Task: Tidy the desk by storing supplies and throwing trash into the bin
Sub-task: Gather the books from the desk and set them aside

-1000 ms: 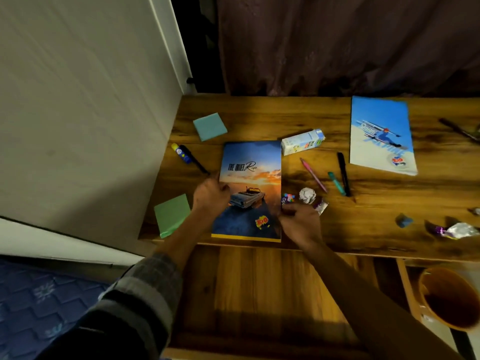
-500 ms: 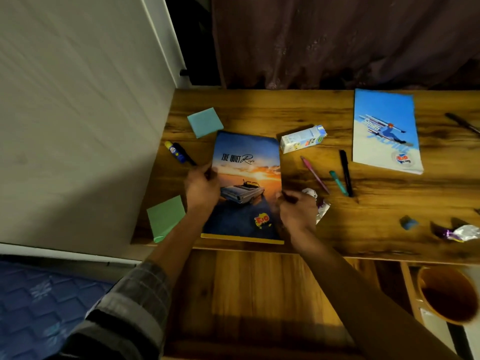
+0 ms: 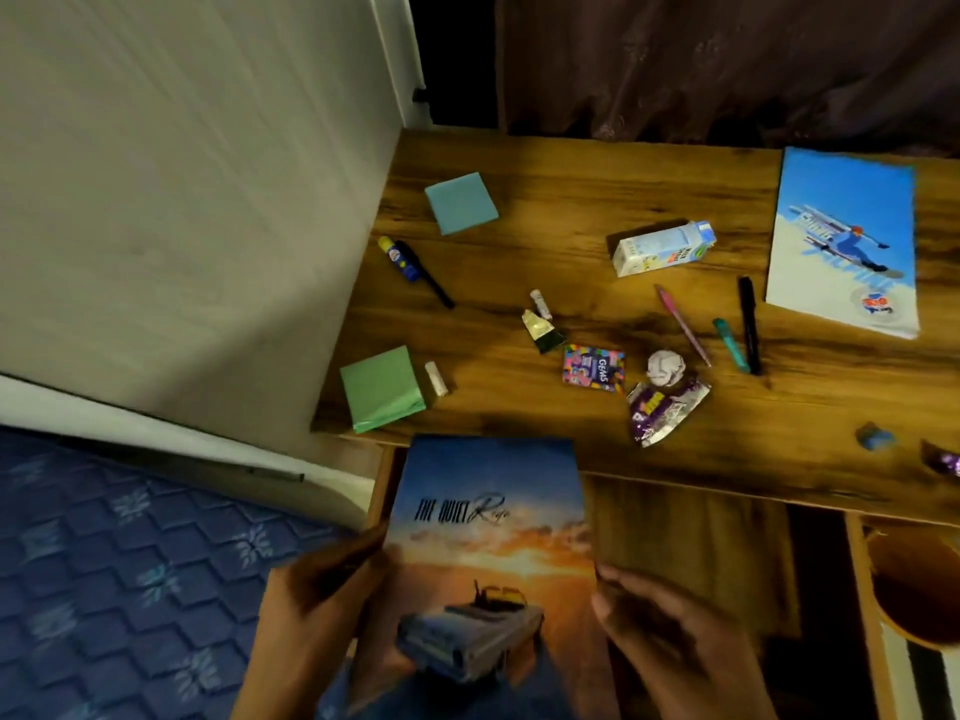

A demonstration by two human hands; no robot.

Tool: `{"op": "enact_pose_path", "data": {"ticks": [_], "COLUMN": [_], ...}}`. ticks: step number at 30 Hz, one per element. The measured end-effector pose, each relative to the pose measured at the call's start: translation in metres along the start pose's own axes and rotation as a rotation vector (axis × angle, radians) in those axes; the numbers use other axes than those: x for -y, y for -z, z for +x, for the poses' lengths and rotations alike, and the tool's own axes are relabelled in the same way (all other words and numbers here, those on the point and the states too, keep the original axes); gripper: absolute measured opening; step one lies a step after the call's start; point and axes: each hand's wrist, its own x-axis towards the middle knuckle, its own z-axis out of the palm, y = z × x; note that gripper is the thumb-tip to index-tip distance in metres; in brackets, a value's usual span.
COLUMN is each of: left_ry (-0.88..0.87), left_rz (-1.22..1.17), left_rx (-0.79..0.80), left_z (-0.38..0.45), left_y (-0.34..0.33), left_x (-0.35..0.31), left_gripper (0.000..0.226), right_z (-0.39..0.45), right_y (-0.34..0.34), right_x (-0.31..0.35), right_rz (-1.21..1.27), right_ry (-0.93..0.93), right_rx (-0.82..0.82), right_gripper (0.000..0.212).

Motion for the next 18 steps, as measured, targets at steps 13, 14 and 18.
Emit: {"op": "enact_pose_path", "data": {"ticks": [13, 14, 18], "left_ry": [-0.022, -0.029, -0.112], "left_rz": [0.518, 0.522, 0.584], "left_rx": [0.056, 0.069, 0.139], "left_z": [0.044, 0.052, 0.076], "left_y": [-0.028, -0.034, -0.058], "left_x": [0.067, 0.068, 0.084], "left_gripper": [0.03, 0.035, 0.033], "right_z": [0.071, 0.08, 0.115], "right_y": [-0.049, -0.052, -0.067], "right_x": [-0.084, -0.084, -0.086], "right_rz": [-0.214, -0.248, -0.368], "right_ry": [-0.21, -0.191, -0.134], "right_rx": [0.076, 0.05, -0.058], "right_gripper": [0.021, 0.023, 0.03]}}
